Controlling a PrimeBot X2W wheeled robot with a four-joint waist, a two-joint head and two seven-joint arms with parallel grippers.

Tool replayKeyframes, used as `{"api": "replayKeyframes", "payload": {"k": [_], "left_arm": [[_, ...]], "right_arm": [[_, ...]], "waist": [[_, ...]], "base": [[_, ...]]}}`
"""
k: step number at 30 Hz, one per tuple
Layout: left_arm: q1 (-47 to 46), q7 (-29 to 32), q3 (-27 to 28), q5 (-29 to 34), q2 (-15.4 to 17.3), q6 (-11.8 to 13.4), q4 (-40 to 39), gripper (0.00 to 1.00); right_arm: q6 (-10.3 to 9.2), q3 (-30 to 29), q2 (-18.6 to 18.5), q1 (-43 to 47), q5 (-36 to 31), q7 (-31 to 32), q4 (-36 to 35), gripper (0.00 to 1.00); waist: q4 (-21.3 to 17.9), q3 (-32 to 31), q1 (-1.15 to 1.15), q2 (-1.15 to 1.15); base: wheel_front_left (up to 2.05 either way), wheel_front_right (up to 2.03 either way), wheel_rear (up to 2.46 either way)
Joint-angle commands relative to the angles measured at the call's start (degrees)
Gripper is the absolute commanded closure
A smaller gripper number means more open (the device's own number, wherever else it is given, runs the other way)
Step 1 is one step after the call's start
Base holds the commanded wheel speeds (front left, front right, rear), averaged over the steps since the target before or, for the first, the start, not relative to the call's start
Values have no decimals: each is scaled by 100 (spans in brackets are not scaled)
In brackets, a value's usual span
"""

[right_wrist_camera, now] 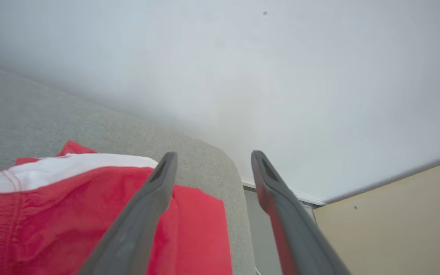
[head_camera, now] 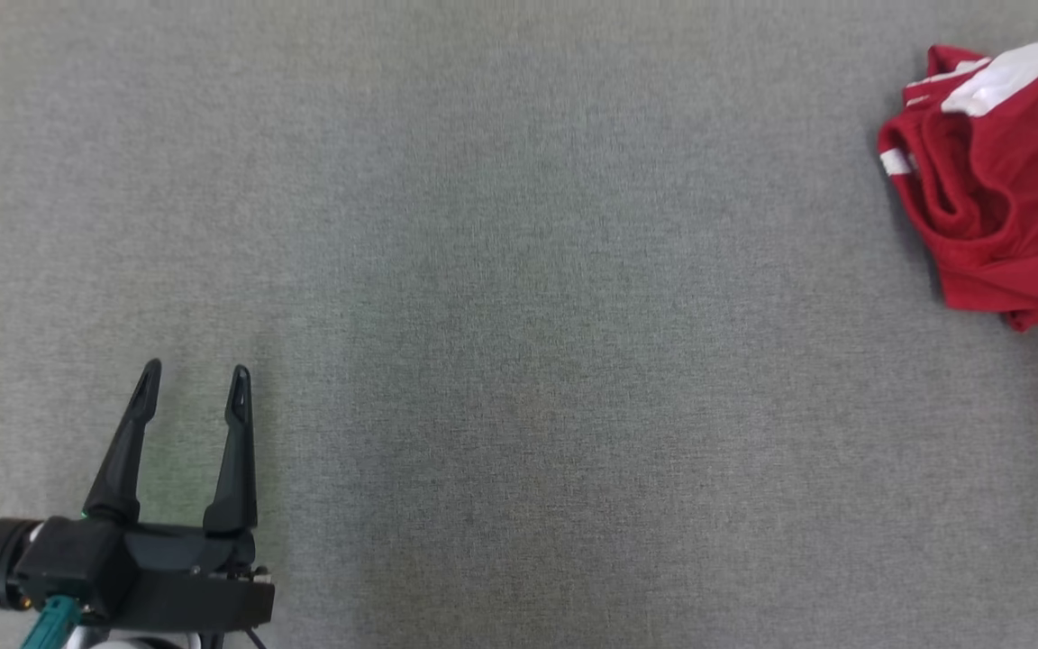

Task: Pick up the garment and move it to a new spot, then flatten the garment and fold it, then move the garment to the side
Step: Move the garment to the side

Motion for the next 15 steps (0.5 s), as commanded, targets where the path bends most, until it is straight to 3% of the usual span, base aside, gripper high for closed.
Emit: {"api": "replayKeyframes", "payload": {"k": [1, 9, 15], "left_arm": [[87, -17, 30, 11, -34, 6, 35, 0], [426, -17, 230, 82, -239, 6, 208, 0], [778, -17, 418, 209, -361, 6, 328, 0]], "right_arm": [[-19, -183, 174, -22, 75, -184, -20, 0], [-19, -327, 761, 455, 240, -1386, -178, 0], [-19, -714, 1788, 1186, 100, -2349, -417, 0]], "waist": [[23, -166, 0, 0], [41, -777, 0, 0], [20, -1310, 0, 0]], "base": [[0, 0, 0], [0, 0, 0], [0, 0, 0]]}}
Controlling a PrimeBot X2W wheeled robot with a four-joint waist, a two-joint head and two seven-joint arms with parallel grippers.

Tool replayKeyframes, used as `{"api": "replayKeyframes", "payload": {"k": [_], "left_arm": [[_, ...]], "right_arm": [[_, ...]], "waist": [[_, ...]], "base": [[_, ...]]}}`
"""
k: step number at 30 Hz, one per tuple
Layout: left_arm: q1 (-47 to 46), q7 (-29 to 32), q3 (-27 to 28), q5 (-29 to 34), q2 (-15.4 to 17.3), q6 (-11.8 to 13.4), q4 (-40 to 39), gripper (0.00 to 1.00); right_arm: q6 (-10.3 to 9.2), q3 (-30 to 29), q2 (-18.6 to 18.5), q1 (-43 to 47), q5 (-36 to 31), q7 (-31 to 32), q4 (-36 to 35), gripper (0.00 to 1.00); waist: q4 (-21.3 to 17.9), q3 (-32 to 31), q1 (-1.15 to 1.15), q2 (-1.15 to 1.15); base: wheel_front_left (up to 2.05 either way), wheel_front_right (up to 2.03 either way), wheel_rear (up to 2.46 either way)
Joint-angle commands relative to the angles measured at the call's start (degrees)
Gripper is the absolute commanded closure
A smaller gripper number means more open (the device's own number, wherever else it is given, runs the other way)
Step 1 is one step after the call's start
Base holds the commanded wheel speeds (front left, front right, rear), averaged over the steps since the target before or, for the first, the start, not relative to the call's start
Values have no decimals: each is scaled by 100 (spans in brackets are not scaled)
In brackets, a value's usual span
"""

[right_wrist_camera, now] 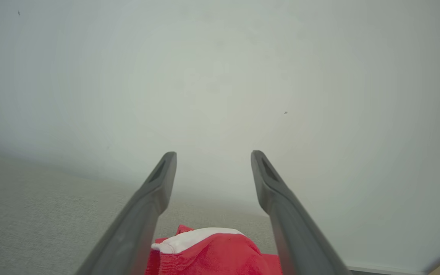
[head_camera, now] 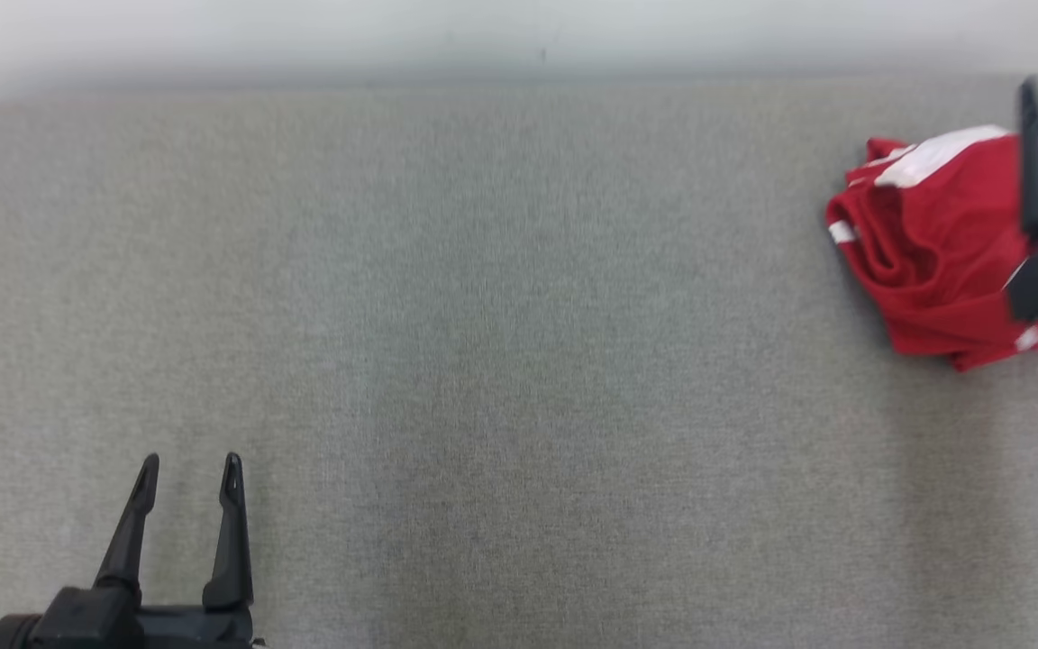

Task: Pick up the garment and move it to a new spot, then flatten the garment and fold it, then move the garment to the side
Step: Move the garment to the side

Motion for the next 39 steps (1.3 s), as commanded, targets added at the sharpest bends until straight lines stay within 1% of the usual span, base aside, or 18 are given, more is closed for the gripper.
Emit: {"api": "replayKeyframes", "payload": {"k": [1, 6, 10, 13, 19, 22, 26, 29, 33, 39], "left_arm": [[121, -17, 43, 78, -29, 6, 21, 0], [280, -17, 117, 141, -118, 6, 83, 0], [396, -17, 140, 221, -180, 6, 118, 0], [456, -17, 158, 254, -201, 6, 120, 0], [565, -17, 108, 360, -252, 6, 191, 0], [578, -17, 91, 396, -269, 6, 276, 0], [647, -17, 119, 446, -288, 6, 345, 0], [661, -17, 149, 489, -301, 18, 372, 0], [674, -17, 217, 492, -317, 74, 432, 0], [668, -17, 271, 501, -331, 93, 513, 0]], "right_arm": [[-19, -99, 248, 292, -105, -198, -82, 0], [-19, -277, 923, 1109, -318, -777, -346, 0], [-19, -228, 1359, 1705, -440, -1067, -519, 0], [-19, -218, 1530, 1965, -433, -1150, -575, 0], [-19, -459, 1932, 2607, -317, -1244, -807, 0], [-18, -477, 2119, 2965, -233, -1252, -937, 0], [-18, -400, 2278, 3425, -102, -1251, -1112, 0], [-18, -338, 2364, 3677, -121, -1252, -1237, 0], [-18, -172, 2405, 3956, -61, -1253, -1316, 0], [-18, 73, 2405, 4068, 107, -1253, -1272, 0]], "waist": [[3, -369, 1, 0], [63, -706, 1, 0], [91, -926, 1, 0], [90, -1000, 1, 0], [168, -1212, 1, 0], [215, -1315, 1, 0], [211, -1378, 1, 0], [213, -1384, 1, 0], [209, -1391, 1, 0], [201, -1389, 1, 0]], "base": [[0, 0, 0], [0, 0, 0], [0, 0, 0], [0, 0, 0], [0, 0, 0], [0, 0, 0], [0, 0, 0], [0, 0, 0], [0, 0, 0], [0, 0, 0]]}}
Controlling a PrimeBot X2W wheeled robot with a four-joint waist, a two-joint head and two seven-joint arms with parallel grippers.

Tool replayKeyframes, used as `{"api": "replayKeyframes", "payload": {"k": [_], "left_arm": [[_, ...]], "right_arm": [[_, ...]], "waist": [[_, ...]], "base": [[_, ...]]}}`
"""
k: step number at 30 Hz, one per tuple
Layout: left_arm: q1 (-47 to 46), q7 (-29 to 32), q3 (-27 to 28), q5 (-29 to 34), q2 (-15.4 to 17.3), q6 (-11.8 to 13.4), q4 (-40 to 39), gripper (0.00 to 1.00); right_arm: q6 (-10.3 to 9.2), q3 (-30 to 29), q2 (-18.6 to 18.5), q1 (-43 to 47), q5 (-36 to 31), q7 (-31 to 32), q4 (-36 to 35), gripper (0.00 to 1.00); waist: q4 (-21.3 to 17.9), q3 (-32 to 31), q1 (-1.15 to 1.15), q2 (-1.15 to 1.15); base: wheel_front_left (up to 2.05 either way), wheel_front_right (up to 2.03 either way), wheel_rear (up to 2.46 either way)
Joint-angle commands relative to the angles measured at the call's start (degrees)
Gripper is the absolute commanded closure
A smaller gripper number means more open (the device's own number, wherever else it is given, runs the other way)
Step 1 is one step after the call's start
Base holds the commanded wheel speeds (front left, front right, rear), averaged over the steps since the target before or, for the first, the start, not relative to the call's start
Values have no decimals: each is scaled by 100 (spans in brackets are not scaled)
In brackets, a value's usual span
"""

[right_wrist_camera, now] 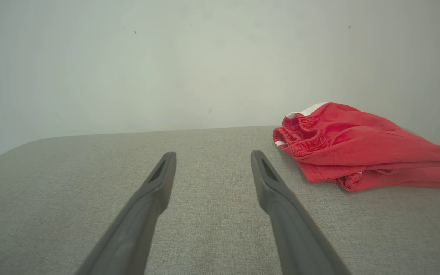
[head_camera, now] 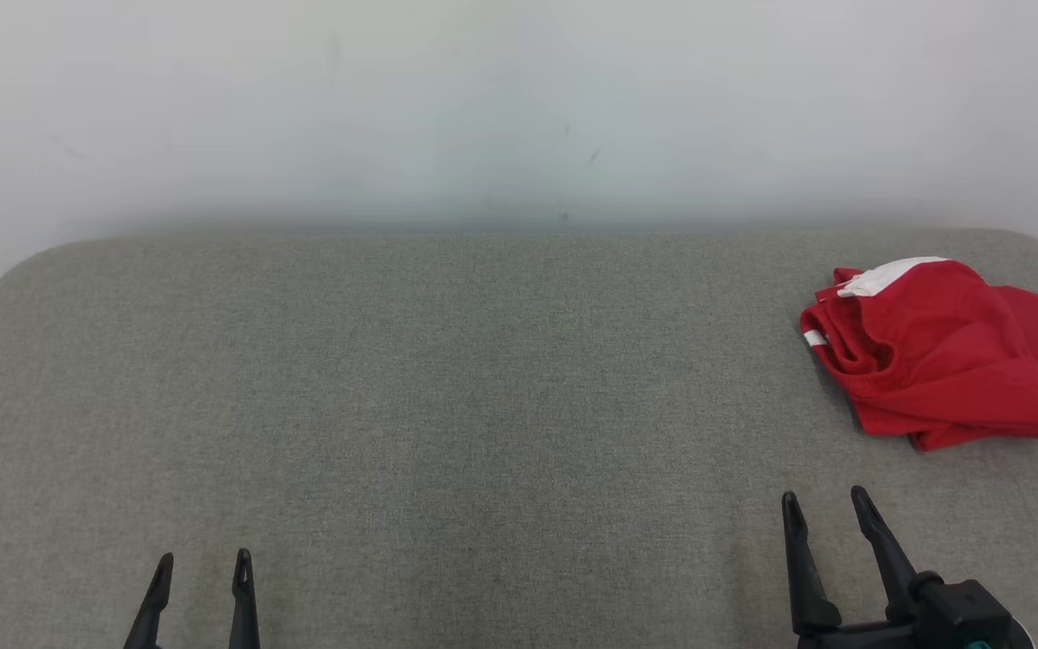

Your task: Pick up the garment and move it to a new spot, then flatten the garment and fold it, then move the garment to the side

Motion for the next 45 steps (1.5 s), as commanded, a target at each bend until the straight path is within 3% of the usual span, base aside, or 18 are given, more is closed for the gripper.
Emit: {"api": "replayKeyframes", "payload": {"k": [1, 29, 30, 34, 45], "left_arm": [[44, -17, 31, -19, -18, 18, 23, 0], [21, -17, 45, -17, -30, 29, 103, 0], [-3, 1, 47, -17, -19, 16, 108, 100], [55, 30, 51, -17, -49, 15, 326, 100], [-266, 439, 362, -1246, -44, 1, 493, 100]], "right_arm": [[-17, 41, 12, 35, 20, -22, 13, 0], [-17, 135, 13, -12, 37, -22, 111, 0], [1, 134, 1, 7, 22, 1, 120, 100], [1, 132, 1, 83, 24, 34, 331, 100], [0, 264, 2, -386, 1379, 284, 660, 100]], "waist": [[1, 2, 0, 1], [72, -61, 0, 1], [72, -61, 0, 1], [71, -61, 0, 1], [61, -47, 0, 1]], "base": [[0, 0, 0], [0, 0, 0], [0, 0, 0], [0, 0, 0], [0, 0, 0]]}}
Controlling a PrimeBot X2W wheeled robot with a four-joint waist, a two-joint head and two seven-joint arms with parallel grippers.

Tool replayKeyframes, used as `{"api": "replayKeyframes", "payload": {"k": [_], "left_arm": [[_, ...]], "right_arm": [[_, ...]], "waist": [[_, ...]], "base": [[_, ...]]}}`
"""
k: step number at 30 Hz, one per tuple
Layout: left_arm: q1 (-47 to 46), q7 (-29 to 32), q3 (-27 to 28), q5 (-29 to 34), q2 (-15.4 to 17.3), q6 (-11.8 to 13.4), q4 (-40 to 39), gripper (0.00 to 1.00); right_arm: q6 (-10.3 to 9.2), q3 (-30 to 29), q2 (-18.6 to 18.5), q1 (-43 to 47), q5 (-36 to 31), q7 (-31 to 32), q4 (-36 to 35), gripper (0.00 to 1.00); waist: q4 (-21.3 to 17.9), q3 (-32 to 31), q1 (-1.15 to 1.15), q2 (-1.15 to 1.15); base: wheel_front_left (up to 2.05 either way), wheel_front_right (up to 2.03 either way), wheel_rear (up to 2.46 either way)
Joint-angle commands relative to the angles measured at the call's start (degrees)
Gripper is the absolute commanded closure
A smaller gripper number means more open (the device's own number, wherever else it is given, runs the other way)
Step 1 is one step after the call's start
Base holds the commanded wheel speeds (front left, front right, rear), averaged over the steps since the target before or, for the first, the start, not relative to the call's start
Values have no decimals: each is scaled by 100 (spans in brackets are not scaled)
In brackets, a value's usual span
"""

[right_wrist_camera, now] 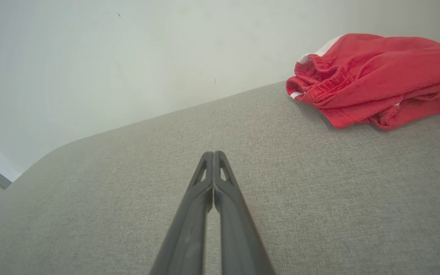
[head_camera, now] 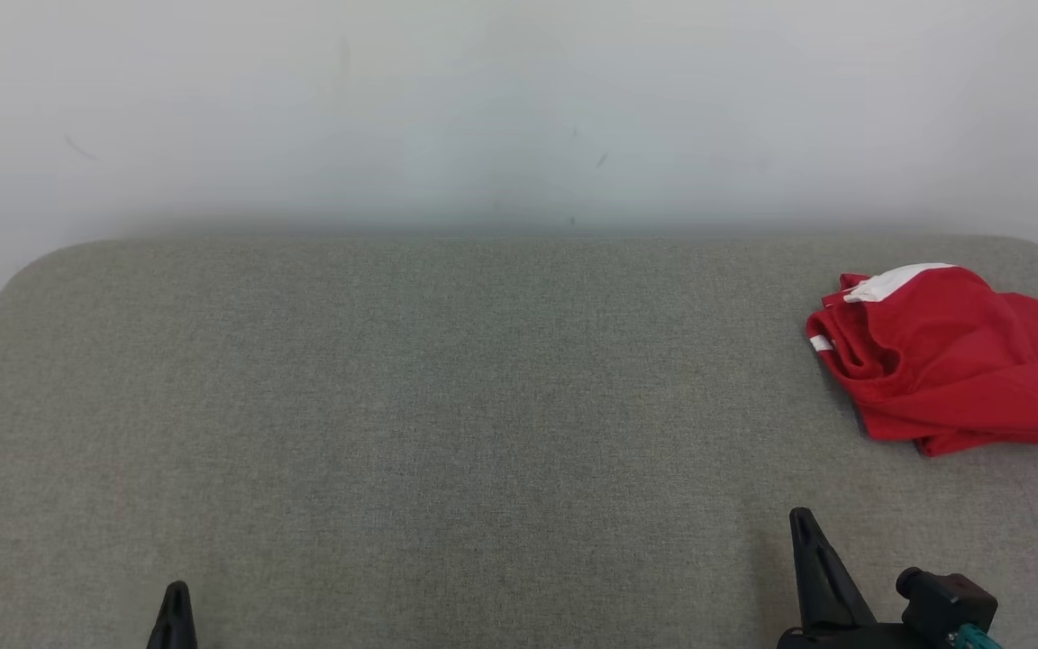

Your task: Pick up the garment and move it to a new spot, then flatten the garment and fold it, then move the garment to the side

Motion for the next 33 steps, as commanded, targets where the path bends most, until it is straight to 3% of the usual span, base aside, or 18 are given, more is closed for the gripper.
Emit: {"api": "replayKeyframes", "payload": {"k": [1, 14, 33], "left_arm": [[-187, 58, 76, -287, 28, -15, -49, 100], [-477, 434, 327, -1677, 36, -32, 76, 100], [-809, 846, 596, -3177, 70, -50, 236, 100]], "right_arm": [[-1, 33, -1, -229, 310, 48, -8, 100], [-3, 181, 0, -748, 1789, 319, 361, 100], [-5, 340, 1, -1301, 3372, 610, 757, 100]], "waist": [[-1, 2, 0, 0], [-15, 20, 0, 0], [-32, 43, 0, 0]], "base": [[0, 0, 0], [0, 0, 0], [0, 0, 0]]}}
